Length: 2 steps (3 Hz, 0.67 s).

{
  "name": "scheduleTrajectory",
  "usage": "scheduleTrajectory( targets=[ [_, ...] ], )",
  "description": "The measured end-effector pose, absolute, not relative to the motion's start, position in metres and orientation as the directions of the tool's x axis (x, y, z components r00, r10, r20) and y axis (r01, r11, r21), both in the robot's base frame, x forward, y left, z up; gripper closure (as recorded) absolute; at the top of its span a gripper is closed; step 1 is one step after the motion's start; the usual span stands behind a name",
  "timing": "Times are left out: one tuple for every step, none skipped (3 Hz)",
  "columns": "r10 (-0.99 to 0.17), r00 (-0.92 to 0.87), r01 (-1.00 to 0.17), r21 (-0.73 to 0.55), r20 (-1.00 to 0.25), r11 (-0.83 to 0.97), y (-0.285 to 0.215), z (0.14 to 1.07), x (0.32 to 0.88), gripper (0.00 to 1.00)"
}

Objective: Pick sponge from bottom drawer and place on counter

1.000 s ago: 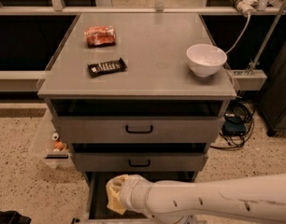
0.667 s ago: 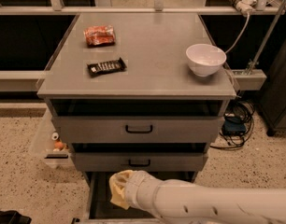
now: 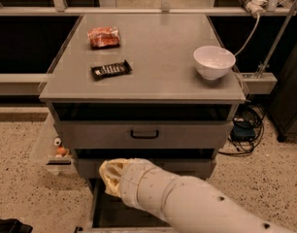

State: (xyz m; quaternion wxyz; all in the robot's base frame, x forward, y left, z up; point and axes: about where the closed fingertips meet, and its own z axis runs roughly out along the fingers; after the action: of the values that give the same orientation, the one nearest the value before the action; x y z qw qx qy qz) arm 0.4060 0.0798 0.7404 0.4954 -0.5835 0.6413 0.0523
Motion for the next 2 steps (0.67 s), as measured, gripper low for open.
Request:
scheduleTrajectory(
  targets=[
    [-0.691,0.257,-0.757,-0.585,-0.676,0.29,0.059,0.793,0.416,1.0],
    [-0.708,0.225,-0.736,-0.592,-0.67,0.327,0.031,0.799,0.416,1.0]
  ],
)
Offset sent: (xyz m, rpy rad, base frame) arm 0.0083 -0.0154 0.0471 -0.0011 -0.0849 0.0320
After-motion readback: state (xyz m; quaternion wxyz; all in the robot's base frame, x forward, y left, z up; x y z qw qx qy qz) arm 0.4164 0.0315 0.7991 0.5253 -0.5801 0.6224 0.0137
